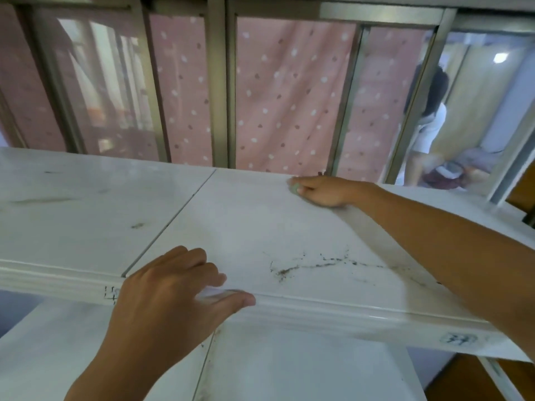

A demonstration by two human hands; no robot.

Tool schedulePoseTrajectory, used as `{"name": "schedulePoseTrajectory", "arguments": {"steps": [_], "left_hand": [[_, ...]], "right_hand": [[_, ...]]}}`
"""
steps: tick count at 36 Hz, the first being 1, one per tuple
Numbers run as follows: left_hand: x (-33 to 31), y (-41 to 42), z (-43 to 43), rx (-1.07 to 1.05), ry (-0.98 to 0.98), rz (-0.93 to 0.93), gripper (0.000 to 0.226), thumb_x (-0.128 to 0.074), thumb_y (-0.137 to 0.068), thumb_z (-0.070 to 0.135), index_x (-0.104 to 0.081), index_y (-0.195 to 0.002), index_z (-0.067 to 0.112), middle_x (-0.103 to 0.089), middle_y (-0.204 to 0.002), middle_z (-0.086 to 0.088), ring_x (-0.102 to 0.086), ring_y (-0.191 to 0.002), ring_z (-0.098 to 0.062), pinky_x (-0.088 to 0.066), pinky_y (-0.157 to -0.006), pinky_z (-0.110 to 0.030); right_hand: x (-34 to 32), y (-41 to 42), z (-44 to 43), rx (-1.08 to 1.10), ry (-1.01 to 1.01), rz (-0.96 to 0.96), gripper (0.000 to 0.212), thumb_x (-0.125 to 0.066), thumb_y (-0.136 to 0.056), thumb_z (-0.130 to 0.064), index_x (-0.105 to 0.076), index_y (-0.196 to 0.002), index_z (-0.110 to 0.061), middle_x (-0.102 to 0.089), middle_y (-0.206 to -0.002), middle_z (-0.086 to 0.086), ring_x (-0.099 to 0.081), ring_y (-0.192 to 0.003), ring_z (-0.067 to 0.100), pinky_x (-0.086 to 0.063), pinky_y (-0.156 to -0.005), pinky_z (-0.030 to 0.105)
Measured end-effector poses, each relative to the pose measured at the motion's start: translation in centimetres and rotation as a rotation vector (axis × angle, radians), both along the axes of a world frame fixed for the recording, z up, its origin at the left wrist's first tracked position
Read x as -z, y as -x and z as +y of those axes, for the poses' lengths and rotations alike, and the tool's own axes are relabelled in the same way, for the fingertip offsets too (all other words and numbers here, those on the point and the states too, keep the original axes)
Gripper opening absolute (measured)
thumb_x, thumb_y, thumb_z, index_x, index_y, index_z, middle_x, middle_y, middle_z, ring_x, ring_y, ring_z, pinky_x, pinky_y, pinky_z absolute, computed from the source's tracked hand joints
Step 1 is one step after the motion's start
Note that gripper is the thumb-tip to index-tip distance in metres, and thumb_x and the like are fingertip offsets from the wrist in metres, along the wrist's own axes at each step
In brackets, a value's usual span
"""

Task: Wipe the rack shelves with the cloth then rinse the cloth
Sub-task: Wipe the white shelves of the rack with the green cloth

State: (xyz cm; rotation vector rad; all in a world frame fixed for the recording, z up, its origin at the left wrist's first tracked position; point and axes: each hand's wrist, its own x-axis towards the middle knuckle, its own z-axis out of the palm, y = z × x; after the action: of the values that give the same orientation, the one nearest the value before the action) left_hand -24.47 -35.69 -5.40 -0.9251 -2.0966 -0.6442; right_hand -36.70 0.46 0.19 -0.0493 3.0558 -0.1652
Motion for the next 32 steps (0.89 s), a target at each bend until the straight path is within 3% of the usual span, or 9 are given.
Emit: {"name": "schedulePoseTrajectory", "arguments": {"steps": [5, 11, 14, 20, 24, 29, 32], "left_hand": [[-1.9, -1.3, 2.3, 0.002, 0.049, 0.033, 0.057, -0.064, -0.068, 0.080, -0.069, -0.058, 0.024, -0.059, -0.062, 0.012, -0.059, -0.056, -0.015, -0.047, -0.048, -0.028], [-2.2, -3.0, 9.3, 0.241, 0.195, 0.002, 0.053, -0.070, -0.066, 0.079, -0.076, -0.079, 0.027, -0.065, -0.079, 0.016, -0.062, -0.069, -0.009, -0.044, -0.057, -0.020], [-1.3, -3.8, 10.9, 0.330, 0.169, 0.025, 0.042, -0.076, -0.075, 0.066, -0.076, -0.082, 0.025, -0.066, -0.082, 0.013, -0.062, -0.070, -0.010, -0.050, -0.056, -0.024], [0.1, -5.0, 12.5, 0.322, 0.163, 0.088, 0.033, -0.068, -0.085, 0.054, -0.080, -0.084, 0.023, -0.066, -0.080, 0.010, -0.061, -0.069, -0.010, -0.049, -0.061, -0.022], [0.0, -5.3, 12.8, 0.310, 0.153, 0.139, 0.029, -0.069, -0.085, 0.047, -0.080, -0.081, 0.020, -0.065, -0.074, 0.007, -0.061, -0.062, -0.016, -0.052, -0.051, -0.031], [0.5, -5.4, 12.7, 0.290, 0.139, 0.158, 0.029, -0.068, -0.086, 0.046, -0.080, -0.081, 0.020, -0.062, -0.072, 0.008, -0.056, -0.065, -0.013, -0.050, -0.053, -0.027], [0.8, -5.4, 12.6, 0.274, 0.147, 0.162, 0.030, -0.067, -0.086, 0.048, -0.080, -0.082, 0.021, -0.061, -0.072, 0.010, -0.053, -0.068, -0.008, -0.046, -0.057, -0.021]], "right_hand": [[0.8, -3.3, -6.2, -0.330, 0.042, -0.033, 0.054, -0.026, -0.105, -0.046, -0.017, -0.156, -0.031, -0.010, -0.163, -0.015, -0.005, -0.148, 0.000, 0.000, -0.121, 0.023], [1.0, -4.1, -5.4, -0.368, 0.002, -0.057, 0.057, -0.022, -0.104, -0.049, -0.012, -0.157, -0.030, -0.008, -0.164, -0.013, -0.004, -0.149, 0.002, 0.000, -0.121, 0.024], [0.3, -3.9, -0.3, -0.190, -0.037, -0.036, 0.057, -0.022, -0.105, -0.046, -0.015, -0.157, -0.024, -0.011, -0.164, -0.007, -0.011, -0.151, 0.013, -0.007, -0.122, 0.030], [-0.3, -9.6, 15.8, 0.282, -0.024, 0.033, 0.053, -0.026, -0.105, -0.045, -0.032, -0.152, -0.020, -0.030, -0.159, 0.006, -0.032, -0.144, 0.028, -0.022, -0.116, 0.036], [0.0, -14.7, 24.0, 0.543, -0.061, 0.050, 0.058, -0.025, -0.103, -0.052, -0.035, -0.151, -0.020, -0.032, -0.158, 0.011, -0.034, -0.142, 0.032, -0.023, -0.116, 0.041], [1.3, -17.0, 29.2, 0.675, -0.070, 0.062, 0.055, -0.026, -0.101, -0.047, -0.041, -0.145, -0.017, -0.037, -0.155, 0.011, -0.038, -0.139, 0.032, -0.027, -0.116, 0.042], [1.2, -16.6, 27.8, 0.700, -0.049, 0.089, 0.054, -0.024, -0.102, -0.040, -0.039, -0.147, -0.013, -0.036, -0.155, 0.013, -0.037, -0.140, 0.032, -0.026, -0.117, 0.042]]}}
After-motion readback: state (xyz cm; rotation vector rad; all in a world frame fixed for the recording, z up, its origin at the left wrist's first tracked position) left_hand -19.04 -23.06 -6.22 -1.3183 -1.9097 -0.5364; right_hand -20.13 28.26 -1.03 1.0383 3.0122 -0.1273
